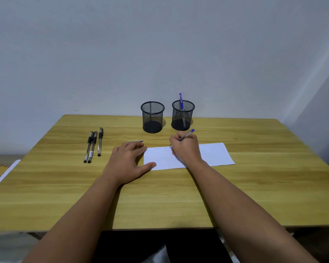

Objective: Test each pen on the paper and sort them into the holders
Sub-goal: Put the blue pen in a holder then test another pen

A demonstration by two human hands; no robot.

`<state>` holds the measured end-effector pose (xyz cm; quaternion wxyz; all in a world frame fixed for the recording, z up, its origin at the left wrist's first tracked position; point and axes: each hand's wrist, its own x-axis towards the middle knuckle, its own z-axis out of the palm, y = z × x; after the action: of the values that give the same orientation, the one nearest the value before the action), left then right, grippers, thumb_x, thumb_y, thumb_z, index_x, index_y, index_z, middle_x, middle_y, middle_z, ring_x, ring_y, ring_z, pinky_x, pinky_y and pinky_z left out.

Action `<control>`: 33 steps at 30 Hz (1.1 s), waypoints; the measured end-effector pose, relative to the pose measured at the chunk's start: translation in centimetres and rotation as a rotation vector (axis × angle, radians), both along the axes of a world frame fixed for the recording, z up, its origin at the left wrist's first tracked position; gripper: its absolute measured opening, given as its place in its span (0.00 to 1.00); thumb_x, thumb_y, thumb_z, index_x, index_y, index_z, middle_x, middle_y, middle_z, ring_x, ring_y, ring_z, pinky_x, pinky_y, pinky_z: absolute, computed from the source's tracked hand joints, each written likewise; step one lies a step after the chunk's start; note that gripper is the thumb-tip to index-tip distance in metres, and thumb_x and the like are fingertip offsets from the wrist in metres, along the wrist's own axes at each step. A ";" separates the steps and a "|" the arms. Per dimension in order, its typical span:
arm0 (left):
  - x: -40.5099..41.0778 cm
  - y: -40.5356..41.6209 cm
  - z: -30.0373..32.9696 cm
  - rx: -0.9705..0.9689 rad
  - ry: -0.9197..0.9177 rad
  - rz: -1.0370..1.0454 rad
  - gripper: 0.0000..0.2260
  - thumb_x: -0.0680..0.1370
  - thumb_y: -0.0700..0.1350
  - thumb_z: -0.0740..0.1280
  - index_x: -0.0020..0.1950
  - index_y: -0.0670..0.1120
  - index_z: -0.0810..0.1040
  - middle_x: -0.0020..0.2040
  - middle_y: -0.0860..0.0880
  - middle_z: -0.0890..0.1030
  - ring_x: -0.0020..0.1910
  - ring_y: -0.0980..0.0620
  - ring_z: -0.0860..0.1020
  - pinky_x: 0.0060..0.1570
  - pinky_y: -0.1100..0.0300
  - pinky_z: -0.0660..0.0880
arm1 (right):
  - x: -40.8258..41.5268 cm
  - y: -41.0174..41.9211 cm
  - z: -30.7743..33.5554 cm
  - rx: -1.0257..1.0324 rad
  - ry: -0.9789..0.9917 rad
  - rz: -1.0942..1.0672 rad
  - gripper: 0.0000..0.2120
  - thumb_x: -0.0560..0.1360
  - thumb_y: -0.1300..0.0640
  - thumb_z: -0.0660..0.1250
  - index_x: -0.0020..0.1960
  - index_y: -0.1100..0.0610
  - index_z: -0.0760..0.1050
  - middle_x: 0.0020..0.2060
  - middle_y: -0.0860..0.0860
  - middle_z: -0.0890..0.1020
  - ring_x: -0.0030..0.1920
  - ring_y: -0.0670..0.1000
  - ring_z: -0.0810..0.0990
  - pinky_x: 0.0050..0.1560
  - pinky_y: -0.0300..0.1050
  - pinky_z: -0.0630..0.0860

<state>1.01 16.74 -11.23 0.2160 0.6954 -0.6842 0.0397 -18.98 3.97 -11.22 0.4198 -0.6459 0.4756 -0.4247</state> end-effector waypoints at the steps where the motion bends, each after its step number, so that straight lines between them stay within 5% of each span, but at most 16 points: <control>1: 0.0 0.0 0.0 0.001 0.000 0.001 0.35 0.71 0.75 0.59 0.70 0.56 0.77 0.70 0.58 0.74 0.71 0.54 0.67 0.67 0.49 0.65 | 0.1 0.2 0.1 0.000 0.001 0.005 0.16 0.78 0.57 0.67 0.38 0.66 0.69 0.31 0.69 0.75 0.33 0.69 0.81 0.32 0.53 0.79; 7: -0.1 0.1 0.3 0.027 0.004 0.001 0.35 0.71 0.75 0.59 0.70 0.57 0.76 0.71 0.58 0.73 0.71 0.54 0.66 0.67 0.49 0.64 | -0.6 0.7 1.8 0.167 -0.216 -0.067 0.16 0.81 0.60 0.69 0.38 0.65 0.69 0.29 0.60 0.75 0.30 0.56 0.74 0.32 0.47 0.74; 13: -0.1 0.3 0.3 0.023 0.013 0.002 0.33 0.71 0.74 0.62 0.69 0.58 0.77 0.71 0.59 0.72 0.71 0.55 0.66 0.66 0.51 0.63 | -1.3 0.7 5.2 0.242 -0.369 -0.117 0.16 0.80 0.47 0.75 0.45 0.59 0.76 0.27 0.52 0.74 0.24 0.47 0.69 0.23 0.38 0.66; 17: -0.1 0.3 0.7 -0.022 0.072 -0.015 0.30 0.73 0.73 0.63 0.66 0.57 0.79 0.67 0.58 0.75 0.68 0.54 0.69 0.64 0.51 0.66 | -3.6 -0.1 8.8 0.352 -0.562 -0.069 0.24 0.85 0.38 0.62 0.50 0.57 0.85 0.37 0.52 0.87 0.27 0.46 0.79 0.27 0.37 0.72; 21: 1.0 -0.4 1.5 -0.189 0.088 0.140 0.23 0.79 0.63 0.58 0.62 0.52 0.83 0.55 0.52 0.79 0.57 0.49 0.74 0.55 0.48 0.71 | -5.0 -0.4 10.3 0.306 -0.444 -0.108 0.11 0.85 0.52 0.65 0.54 0.56 0.83 0.38 0.53 0.85 0.27 0.46 0.76 0.27 0.38 0.70; 23: 1.7 -1.0 1.9 -0.064 0.028 0.246 0.19 0.80 0.58 0.61 0.64 0.51 0.82 0.59 0.49 0.78 0.61 0.45 0.73 0.58 0.46 0.70 | -5.2 -0.2 9.9 0.278 -0.412 -0.103 0.03 0.83 0.57 0.68 0.52 0.56 0.80 0.38 0.54 0.85 0.27 0.46 0.76 0.25 0.37 0.70; 26: 2.3 -1.8 2.4 0.114 -0.011 0.283 0.17 0.81 0.57 0.63 0.66 0.53 0.80 0.63 0.48 0.76 0.64 0.44 0.72 0.60 0.45 0.70 | -5.4 0.3 9.0 0.294 -0.356 -0.043 0.04 0.82 0.58 0.71 0.54 0.59 0.82 0.40 0.55 0.87 0.30 0.48 0.77 0.26 0.38 0.72; 33: 2.4 -3.0 3.0 0.080 0.006 0.224 0.11 0.80 0.53 0.66 0.60 0.53 0.83 0.56 0.51 0.79 0.55 0.48 0.77 0.49 0.50 0.78 | -5.6 1.3 8.0 0.354 -0.225 0.130 0.06 0.82 0.57 0.72 0.55 0.57 0.87 0.49 0.55 0.91 0.35 0.48 0.81 0.34 0.40 0.76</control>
<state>3.42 13.72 -8.20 0.1841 0.7757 -0.6027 0.0341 -24.55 5.28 -3.22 0.6036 -0.5399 0.4501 -0.3762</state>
